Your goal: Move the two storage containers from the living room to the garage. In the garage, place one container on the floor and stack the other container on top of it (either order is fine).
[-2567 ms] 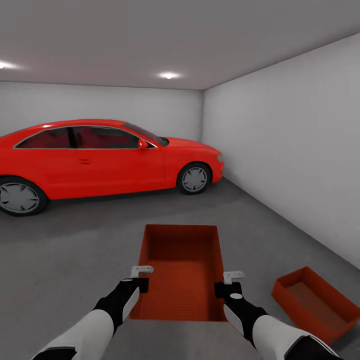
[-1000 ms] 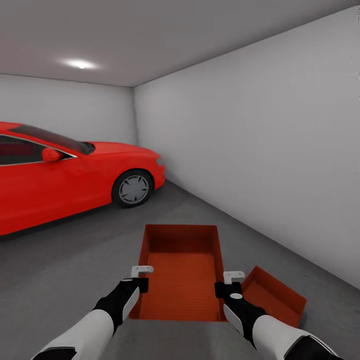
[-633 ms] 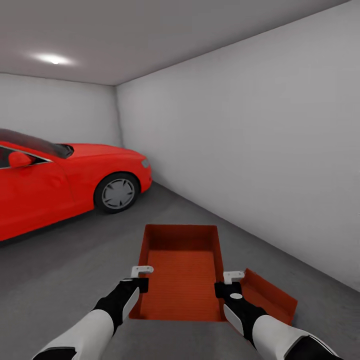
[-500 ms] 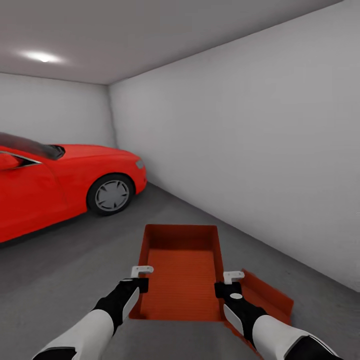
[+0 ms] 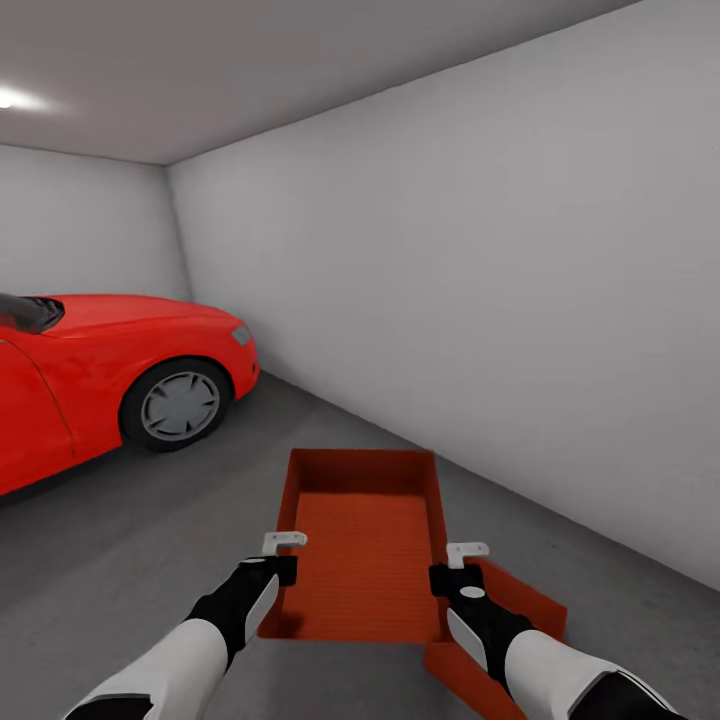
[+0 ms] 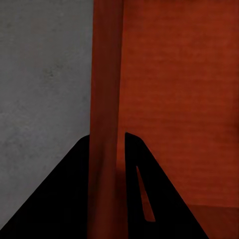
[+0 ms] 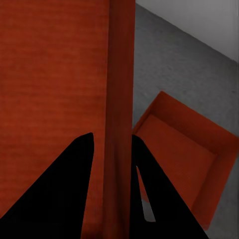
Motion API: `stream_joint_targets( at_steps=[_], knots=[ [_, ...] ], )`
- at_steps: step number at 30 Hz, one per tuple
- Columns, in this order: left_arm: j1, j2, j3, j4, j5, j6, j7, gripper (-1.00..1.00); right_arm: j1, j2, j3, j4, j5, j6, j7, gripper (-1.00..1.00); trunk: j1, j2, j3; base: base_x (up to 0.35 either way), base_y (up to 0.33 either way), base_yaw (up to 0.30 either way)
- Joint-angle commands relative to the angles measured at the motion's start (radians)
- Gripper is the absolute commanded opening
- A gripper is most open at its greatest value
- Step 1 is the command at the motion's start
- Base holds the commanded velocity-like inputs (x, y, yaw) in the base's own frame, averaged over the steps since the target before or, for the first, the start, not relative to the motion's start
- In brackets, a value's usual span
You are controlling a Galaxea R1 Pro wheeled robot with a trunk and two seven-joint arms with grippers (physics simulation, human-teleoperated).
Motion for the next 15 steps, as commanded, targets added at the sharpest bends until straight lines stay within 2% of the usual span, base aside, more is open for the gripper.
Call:
stream_joint_targets(
  at_steps=[1, 10, 15],
  knots=[
    [-0.001, 0.0, 0.025, -0.055, -0.019, 0.008, 0.003, -1.0, -0.001, -0.001, 0.008, 0.008, -0.015, -0.005, -0.002, -1.0, 0.001, -0.002, -0.002, 0.117, 0.0, -0.033],
    [-0.001, 0.0, 0.025, -0.055, -0.019, 0.008, 0.003, -1.0, -0.001, -0.001, 0.008, 0.008, -0.015, -0.005, -0.002, -1.0, 0.001, -0.002, -0.002, 0.035, 0.0, -0.007],
    [-0.001, 0.0, 0.025, -0.055, -0.019, 0.008, 0.003, -1.0, -0.001, -0.001, 0.008, 0.008, -0.015, -0.006, -0.002, -1.0, 0.001, -0.002, -0.002, 0.217, 0.0, 0.0]
  ],
)
